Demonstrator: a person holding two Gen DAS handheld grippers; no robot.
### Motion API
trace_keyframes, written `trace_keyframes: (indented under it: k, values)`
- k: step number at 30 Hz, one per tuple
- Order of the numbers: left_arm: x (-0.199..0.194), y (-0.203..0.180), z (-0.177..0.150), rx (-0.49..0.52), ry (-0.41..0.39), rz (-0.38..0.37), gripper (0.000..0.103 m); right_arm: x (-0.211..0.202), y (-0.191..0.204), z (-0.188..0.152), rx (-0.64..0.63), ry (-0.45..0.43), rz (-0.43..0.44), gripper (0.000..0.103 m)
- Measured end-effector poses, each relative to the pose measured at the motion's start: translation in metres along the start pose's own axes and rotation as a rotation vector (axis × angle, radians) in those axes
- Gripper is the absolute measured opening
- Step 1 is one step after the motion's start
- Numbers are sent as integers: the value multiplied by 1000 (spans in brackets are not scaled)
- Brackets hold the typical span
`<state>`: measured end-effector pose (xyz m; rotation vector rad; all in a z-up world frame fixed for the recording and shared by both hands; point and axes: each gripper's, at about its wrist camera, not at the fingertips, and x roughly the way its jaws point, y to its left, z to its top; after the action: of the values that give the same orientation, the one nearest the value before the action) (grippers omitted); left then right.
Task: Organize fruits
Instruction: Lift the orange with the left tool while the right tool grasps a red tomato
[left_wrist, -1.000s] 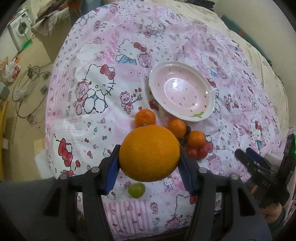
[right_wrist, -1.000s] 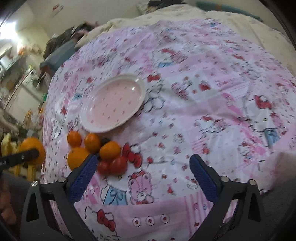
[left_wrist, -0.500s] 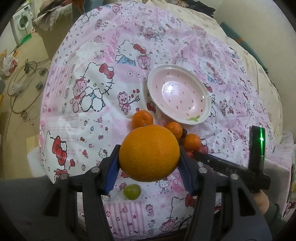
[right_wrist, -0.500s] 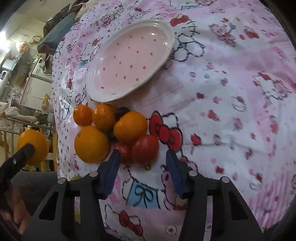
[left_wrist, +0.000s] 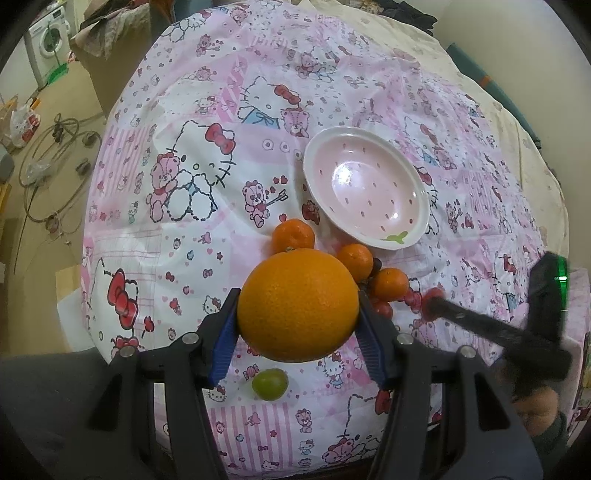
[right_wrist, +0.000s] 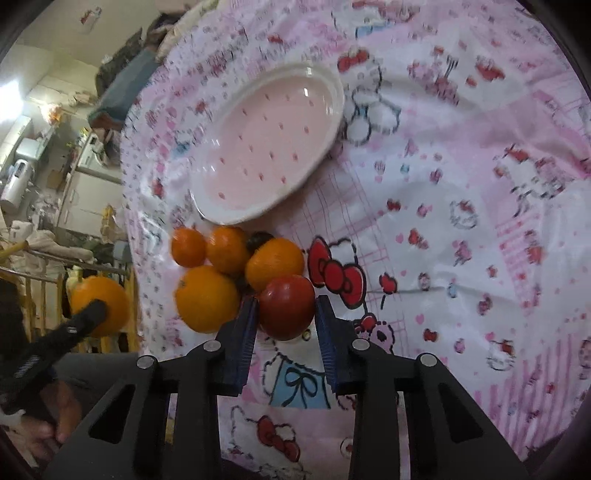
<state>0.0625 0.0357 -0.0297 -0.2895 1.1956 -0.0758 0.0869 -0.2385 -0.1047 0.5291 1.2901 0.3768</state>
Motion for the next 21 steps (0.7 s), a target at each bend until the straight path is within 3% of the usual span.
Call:
trace_keyframes:
  k: [5,11,18,21]
  values:
    - [-5,-10,21,20,-9,3,54,-45,13,26,16,-83,39,33]
    - [-2,-30,63,75,-31,-1,54,-74,26,68,-75,-147,8,33]
    - [40,-49,109,133,-36,50,54,-52,25,120,-122,-128,-37,33]
    - [59,-48,123,99,-25,67,54,-34,28,137,-169,-108,-72,33]
